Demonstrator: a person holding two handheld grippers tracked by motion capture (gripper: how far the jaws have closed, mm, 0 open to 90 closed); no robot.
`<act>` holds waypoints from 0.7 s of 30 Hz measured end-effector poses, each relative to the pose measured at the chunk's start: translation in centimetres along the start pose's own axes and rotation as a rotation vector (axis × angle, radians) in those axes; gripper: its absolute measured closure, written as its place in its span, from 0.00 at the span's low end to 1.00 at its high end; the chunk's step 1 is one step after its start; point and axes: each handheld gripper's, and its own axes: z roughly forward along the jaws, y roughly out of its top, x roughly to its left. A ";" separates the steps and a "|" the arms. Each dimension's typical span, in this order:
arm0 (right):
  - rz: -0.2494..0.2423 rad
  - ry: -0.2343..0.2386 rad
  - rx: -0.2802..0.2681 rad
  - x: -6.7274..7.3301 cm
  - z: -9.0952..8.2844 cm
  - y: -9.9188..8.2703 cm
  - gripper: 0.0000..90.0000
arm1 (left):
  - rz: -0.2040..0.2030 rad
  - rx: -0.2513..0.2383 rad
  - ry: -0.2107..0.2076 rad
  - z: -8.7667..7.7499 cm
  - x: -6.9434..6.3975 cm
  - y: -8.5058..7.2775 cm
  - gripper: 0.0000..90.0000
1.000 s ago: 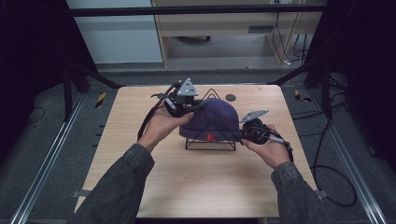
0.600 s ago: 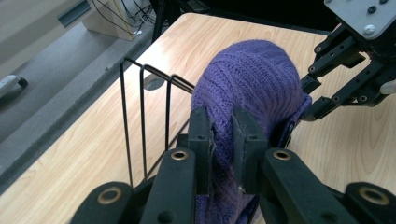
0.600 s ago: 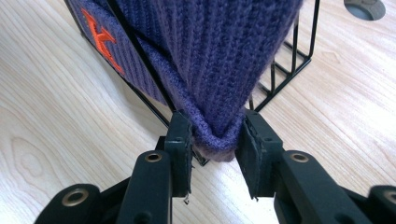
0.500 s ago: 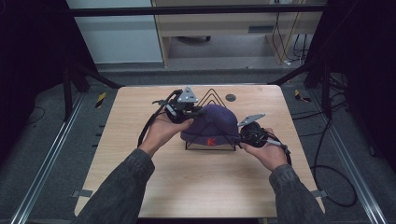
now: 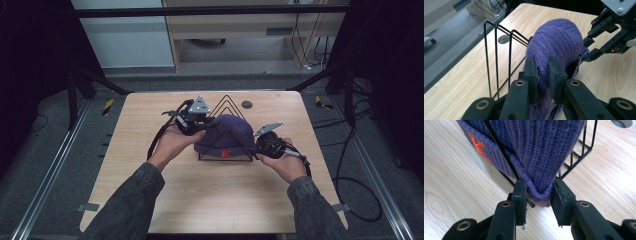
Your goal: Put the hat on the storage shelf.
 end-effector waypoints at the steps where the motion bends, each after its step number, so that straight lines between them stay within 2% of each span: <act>1: 0.000 0.000 0.000 0.0 0.0 0.0 0.73 | 0.000 0.000 0.000 0.0 0.0 0.0 0.88; 9: 0.014 0.004 0.009 -0.1 0.3 -0.6 0.72 | 0.010 0.016 -0.008 0.4 -0.4 -0.1 0.88; 21: 0.020 0.009 0.013 -0.2 0.5 -0.7 0.72 | -0.018 0.010 -0.011 0.7 -0.5 -1.1 0.87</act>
